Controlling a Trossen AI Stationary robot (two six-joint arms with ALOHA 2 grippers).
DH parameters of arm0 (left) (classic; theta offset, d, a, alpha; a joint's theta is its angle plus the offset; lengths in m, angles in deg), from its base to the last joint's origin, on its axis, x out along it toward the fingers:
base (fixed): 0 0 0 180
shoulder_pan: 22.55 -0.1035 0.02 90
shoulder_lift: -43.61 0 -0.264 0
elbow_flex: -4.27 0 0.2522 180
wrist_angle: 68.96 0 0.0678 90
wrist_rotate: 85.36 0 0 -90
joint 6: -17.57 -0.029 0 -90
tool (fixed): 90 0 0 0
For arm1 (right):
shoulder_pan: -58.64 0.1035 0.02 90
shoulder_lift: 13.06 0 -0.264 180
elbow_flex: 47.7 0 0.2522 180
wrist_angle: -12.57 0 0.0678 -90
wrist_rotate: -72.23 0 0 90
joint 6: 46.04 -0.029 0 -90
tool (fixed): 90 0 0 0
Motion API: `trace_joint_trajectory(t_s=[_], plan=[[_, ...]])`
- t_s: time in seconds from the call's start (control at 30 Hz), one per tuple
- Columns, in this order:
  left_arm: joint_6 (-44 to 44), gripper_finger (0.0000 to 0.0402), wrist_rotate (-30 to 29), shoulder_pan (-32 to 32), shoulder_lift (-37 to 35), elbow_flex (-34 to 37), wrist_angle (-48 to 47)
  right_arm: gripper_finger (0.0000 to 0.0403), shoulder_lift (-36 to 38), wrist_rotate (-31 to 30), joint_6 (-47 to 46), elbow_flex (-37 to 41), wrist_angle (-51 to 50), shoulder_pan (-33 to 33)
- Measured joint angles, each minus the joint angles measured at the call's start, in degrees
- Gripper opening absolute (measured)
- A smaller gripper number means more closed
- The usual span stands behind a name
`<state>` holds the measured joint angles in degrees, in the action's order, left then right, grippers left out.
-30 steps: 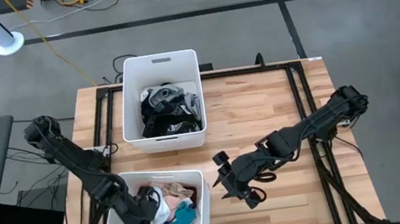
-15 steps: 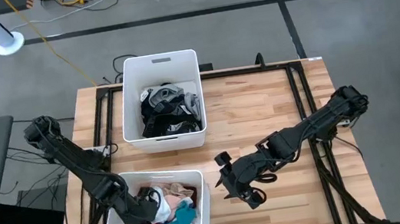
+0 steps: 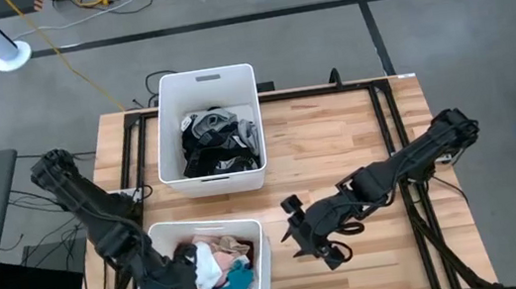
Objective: Sort clothes
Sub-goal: Return to Home Position
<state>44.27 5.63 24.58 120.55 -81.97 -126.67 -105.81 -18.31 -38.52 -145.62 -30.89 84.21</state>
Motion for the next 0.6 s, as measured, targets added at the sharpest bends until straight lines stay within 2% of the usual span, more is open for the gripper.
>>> trace_joint_trajectory(t_s=[0.33, 0.6], plan=[[-7.84, 0.0207, -12.29, 0.67, -0.02, -8.99, -7.21, 0.0214, 3.96, -3.02, 1.39, 0.0, -1.66, 0.17], [-13.65, 0.0207, -20.43, 0.9, -0.11, -15.14, -13.31, 0.0214, 10.12, -4.29, 1.91, 0.0, -2.94, 0.44]])
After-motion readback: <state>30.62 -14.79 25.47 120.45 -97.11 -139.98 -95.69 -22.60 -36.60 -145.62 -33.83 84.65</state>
